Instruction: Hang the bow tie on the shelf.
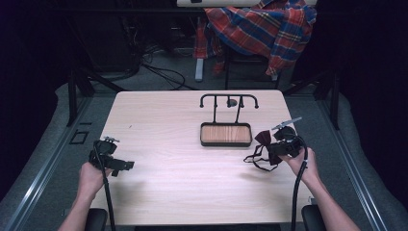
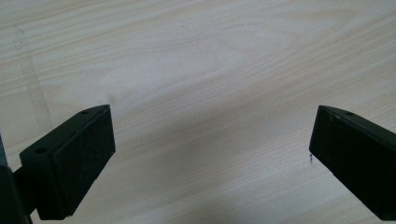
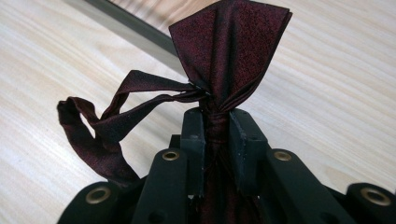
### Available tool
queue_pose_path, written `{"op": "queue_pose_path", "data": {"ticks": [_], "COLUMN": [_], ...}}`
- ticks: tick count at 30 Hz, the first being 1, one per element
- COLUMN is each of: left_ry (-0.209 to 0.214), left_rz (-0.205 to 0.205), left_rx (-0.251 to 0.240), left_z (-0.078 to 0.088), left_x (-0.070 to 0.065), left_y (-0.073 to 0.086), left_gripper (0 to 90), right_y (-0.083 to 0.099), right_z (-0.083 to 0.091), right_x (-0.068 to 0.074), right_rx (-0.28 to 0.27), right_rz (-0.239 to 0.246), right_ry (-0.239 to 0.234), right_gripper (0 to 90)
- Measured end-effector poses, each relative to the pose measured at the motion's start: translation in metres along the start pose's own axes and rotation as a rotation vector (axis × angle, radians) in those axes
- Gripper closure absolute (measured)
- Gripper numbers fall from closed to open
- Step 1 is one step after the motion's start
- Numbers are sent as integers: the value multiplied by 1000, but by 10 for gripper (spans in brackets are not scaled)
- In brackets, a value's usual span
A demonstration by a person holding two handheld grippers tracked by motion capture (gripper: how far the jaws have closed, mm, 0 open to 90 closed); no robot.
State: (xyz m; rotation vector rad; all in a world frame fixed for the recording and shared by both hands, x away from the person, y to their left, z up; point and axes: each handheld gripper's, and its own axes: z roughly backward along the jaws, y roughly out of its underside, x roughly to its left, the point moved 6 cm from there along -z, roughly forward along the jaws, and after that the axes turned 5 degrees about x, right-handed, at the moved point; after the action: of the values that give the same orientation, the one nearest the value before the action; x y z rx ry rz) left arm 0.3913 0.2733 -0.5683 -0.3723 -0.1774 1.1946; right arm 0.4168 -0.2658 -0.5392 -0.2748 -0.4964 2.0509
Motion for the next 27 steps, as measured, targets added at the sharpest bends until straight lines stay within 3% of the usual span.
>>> {"op": "queue_pose_path", "data": {"ticks": [27], "left_ry": [5], "left_rz": [-4], "left_rx": [3], "left_z": [-1], "left_x": [0], "left_y": [0], "left_gripper": [2], "right_y": [-33], "right_z": [16], "right_x": [-9], "right_rx": [-102], "right_rz": [-14], "right_ry": [97], "right_gripper": [771]}}
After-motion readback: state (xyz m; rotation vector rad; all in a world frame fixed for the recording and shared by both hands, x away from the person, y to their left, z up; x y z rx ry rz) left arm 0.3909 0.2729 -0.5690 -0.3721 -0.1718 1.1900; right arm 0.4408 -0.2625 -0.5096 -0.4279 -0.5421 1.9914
